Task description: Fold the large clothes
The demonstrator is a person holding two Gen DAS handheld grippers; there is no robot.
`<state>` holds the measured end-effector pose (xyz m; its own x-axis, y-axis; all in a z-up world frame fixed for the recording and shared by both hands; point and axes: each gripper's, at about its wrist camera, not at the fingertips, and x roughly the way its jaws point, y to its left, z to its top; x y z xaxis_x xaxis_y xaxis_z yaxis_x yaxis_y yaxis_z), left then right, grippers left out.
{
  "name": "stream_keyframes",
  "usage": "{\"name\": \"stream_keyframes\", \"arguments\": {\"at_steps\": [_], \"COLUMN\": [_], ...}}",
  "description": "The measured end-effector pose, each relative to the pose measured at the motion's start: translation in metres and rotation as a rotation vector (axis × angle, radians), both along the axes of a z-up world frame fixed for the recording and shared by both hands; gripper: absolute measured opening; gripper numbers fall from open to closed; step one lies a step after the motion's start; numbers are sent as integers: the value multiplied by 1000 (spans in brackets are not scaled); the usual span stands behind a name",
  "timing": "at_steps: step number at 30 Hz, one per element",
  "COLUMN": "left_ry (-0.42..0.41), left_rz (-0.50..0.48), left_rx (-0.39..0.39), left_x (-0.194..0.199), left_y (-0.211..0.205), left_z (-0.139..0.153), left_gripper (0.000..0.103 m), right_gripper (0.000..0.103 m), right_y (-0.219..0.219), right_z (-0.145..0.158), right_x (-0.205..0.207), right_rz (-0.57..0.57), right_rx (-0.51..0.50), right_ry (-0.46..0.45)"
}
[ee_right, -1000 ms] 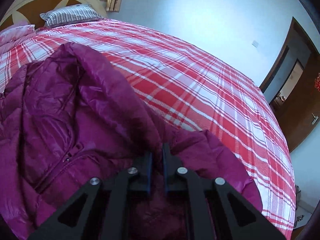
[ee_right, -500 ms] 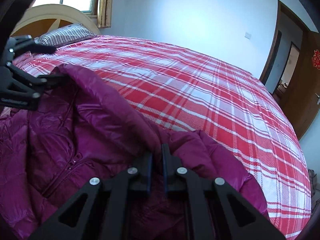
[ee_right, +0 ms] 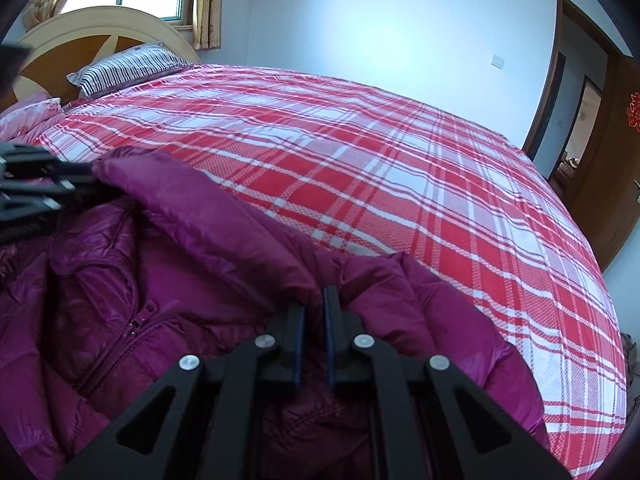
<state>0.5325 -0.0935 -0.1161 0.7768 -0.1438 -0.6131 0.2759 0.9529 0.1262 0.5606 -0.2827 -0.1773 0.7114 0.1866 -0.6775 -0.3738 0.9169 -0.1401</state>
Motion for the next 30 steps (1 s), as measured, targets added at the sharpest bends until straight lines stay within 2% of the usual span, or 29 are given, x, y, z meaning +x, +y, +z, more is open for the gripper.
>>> {"name": "stream_keyframes", "arguments": {"at_steps": [1, 2, 3, 4, 5, 8, 10, 14, 17, 19, 25, 27, 28, 30], "left_ry": [-52, -103, -143, -184, -189, -104, -31, 65, 166, 171, 165, 170, 173, 174], "left_rz": [-6, -6, 8, 55, 76, 104, 86, 78, 110, 111, 118, 118, 117, 117], "left_rx": [-19, -49, -66, -62, -55, -21, -15, 87, 6, -26, -28, -37, -47, -58], "left_x": [-5, -7, -5, 3, 11, 42, 46, 42, 50, 50, 48, 50, 51, 52], "left_y": [1, 2, 1, -2, -6, -23, -32, -39, -23, -19, -19, -18, -17, -16], "left_z": [17, 33, 44, 54, 56, 40, 16, -31, -52, -56, -64, -65, -66, -66], "left_gripper": [27, 41, 66, 78, 82, 82, 82, 82, 82, 82, 84, 84, 84, 85], "right_gripper": [10, 10, 10, 10, 10, 10, 10, 10, 10, 10, 12, 19, 21, 34], "right_y": [0, 1, 1, 0, 0, 2, 2, 1, 1, 3, 3, 0, -5, -13], "right_z": [0, 0, 0, 0, 0, 0, 0, 1, 1, 0, 3, 13, 25, 48], "right_x": [-1, -1, -1, 0, -1, -2, -2, -2, -3, -3, -6, -9, -14, -23], "right_rz": [1, 2, 2, 2, 2, 2, 4, 4, 6, 8, 13, 32, 36, 14], "right_rx": [-3, -3, -1, 0, -1, -9, -9, 2, 0, -7, -10, 37, 94, 189], "right_ry": [-3, -3, -2, -2, -4, -12, -16, -15, -16, -17, -24, 1, 2, -31]}}
